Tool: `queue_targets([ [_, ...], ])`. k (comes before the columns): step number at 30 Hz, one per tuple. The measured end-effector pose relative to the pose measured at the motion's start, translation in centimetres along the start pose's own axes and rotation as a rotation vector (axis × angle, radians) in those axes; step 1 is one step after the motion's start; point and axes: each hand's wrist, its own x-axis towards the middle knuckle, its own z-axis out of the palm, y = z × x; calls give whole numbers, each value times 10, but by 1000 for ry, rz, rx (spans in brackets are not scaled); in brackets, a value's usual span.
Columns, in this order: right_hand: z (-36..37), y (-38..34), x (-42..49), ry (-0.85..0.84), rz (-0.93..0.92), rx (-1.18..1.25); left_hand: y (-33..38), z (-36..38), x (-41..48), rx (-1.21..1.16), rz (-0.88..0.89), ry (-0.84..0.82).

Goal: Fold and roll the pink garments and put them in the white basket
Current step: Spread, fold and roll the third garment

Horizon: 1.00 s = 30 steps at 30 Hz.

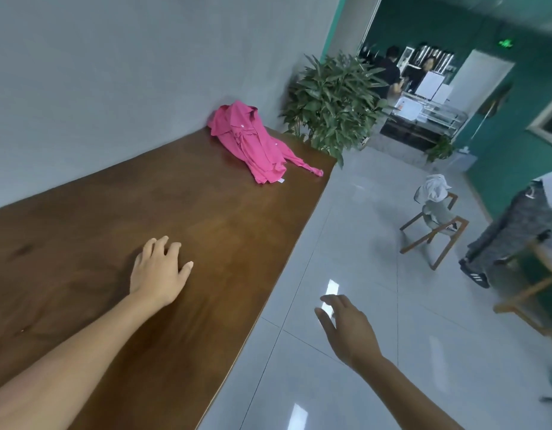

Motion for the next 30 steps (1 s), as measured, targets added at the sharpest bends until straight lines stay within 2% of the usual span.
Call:
queue_targets([
  [6,-17,15,77,18,7,20,28,12,67,-56,-19,-23],
  [16,-31,39,259,-33,-88,3,64,46,144,-22,-218,10],
  [23,-29,52,411,-96,-172,13,78,68,155,75,-328,79],
  [30,-21,14,540,-62,-275,32,80,69,156,120,-369,78],
])
